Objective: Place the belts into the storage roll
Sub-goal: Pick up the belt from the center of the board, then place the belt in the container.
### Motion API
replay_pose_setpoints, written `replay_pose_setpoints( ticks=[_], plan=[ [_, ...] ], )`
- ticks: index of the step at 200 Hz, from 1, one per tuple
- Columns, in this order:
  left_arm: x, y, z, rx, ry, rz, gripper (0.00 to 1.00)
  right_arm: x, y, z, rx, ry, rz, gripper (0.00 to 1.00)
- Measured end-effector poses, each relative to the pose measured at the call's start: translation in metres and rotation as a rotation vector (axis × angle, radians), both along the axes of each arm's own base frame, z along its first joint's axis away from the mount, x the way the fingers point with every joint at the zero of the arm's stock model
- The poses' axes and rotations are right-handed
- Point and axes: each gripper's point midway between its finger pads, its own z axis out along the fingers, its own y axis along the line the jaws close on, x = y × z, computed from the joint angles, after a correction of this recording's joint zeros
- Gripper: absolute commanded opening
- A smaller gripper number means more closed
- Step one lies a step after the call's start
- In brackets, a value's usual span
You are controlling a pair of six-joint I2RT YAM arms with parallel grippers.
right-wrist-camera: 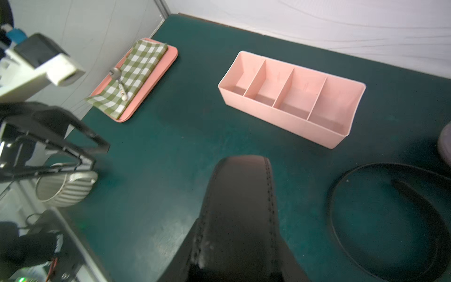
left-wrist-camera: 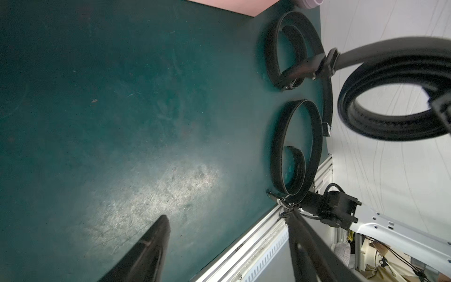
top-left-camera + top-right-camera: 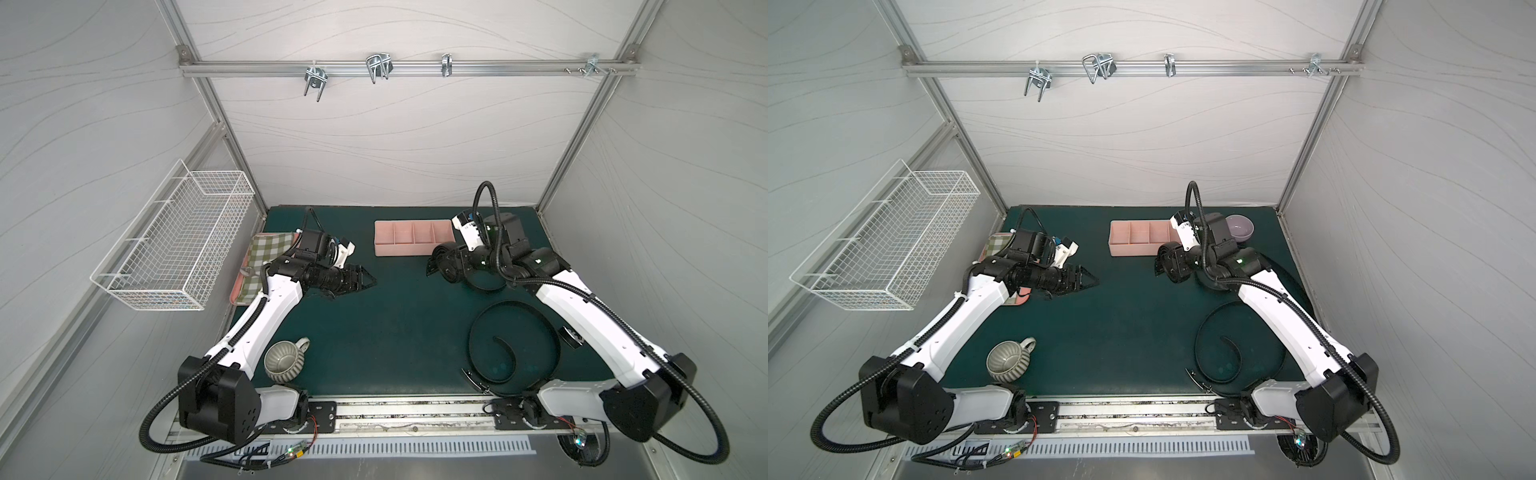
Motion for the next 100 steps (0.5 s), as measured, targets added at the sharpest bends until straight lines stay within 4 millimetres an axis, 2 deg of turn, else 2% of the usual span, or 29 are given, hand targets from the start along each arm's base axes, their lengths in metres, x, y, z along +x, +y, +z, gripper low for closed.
replay_pose_setpoints(
  ticks=[29,52,73,79,100],
  plan=[
    [-0.006,0.002,-0.017,0.02,0.009,-0.016,0.78,0.038,-0.002,-0.001,-0.035,-0.033,-0.064,0.0],
    [-0.012,0.004,-0.031,0.028,0.034,-0.016,0.79,0.068,-0.006,-0.009,-0.059,-0.04,-0.112,0.0],
    [-0.012,0.004,-0.032,0.027,0.033,-0.016,0.81,0.092,-0.012,-0.019,-0.072,-0.032,-0.149,0.0],
    [-0.011,0.004,-0.032,0.026,0.028,-0.016,0.85,0.099,-0.013,-0.022,-0.074,-0.031,-0.159,0.0],
    [-0.008,0.003,-0.03,0.023,0.011,-0.018,0.91,0.121,-0.015,-0.03,-0.077,-0.029,-0.184,0.0]
  ],
)
